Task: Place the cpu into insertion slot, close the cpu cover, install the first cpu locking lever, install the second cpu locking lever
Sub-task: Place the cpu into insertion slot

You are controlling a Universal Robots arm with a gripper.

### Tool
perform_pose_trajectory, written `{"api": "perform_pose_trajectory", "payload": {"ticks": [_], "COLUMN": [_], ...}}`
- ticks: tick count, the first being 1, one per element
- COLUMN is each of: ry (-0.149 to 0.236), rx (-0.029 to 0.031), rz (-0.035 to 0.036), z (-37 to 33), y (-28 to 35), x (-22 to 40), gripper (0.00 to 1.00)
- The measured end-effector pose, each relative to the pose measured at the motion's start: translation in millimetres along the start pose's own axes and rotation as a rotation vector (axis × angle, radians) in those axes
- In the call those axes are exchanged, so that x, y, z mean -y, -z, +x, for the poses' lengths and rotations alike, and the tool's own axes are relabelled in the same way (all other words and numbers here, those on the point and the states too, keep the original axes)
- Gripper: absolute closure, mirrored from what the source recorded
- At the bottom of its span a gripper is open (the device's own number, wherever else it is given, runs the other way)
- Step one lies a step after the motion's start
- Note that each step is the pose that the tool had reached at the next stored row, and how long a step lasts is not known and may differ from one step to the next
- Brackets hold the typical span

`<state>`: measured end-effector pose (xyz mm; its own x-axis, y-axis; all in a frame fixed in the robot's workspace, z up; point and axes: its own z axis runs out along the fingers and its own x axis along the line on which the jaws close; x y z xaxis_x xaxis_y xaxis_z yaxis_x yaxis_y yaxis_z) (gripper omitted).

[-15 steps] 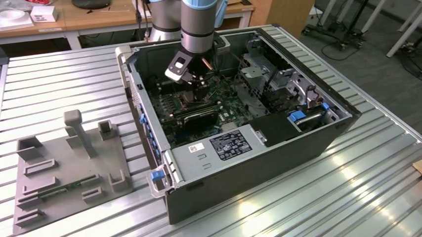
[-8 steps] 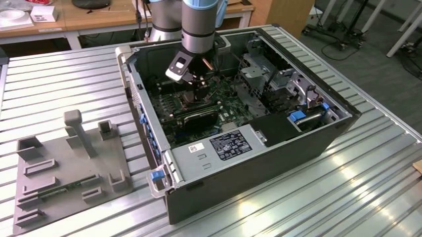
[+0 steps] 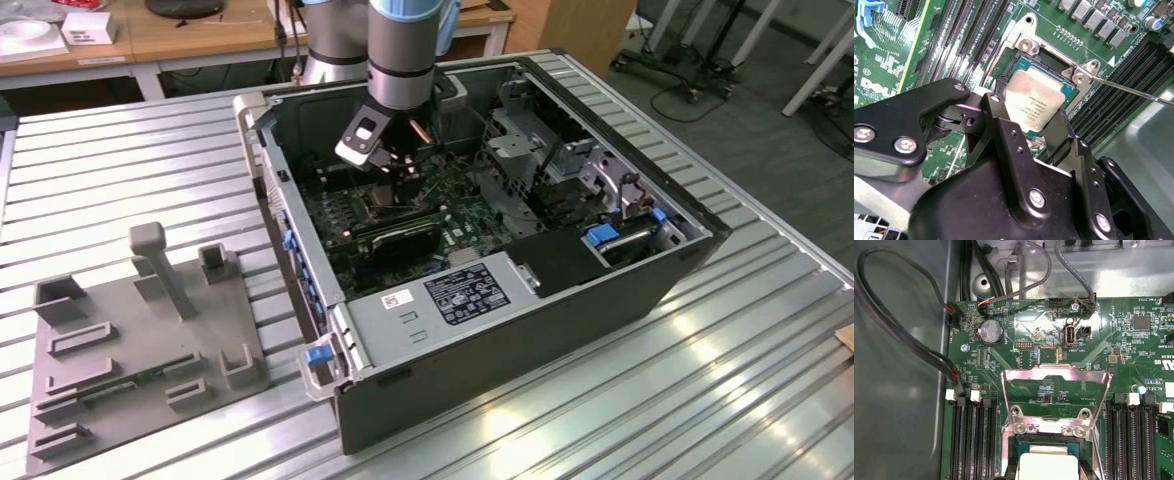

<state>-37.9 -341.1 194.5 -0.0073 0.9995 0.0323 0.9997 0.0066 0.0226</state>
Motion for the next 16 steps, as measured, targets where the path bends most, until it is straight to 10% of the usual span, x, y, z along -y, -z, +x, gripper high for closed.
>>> {"api": "perform_pose_trajectory", "payload": {"ticks": [16], "ry": [0.000], "rx": [0.0000], "rz": [0.0000], "z": [-0.3], "y": [-2.6], "x": [0.1], "gripper": [0.46]}}
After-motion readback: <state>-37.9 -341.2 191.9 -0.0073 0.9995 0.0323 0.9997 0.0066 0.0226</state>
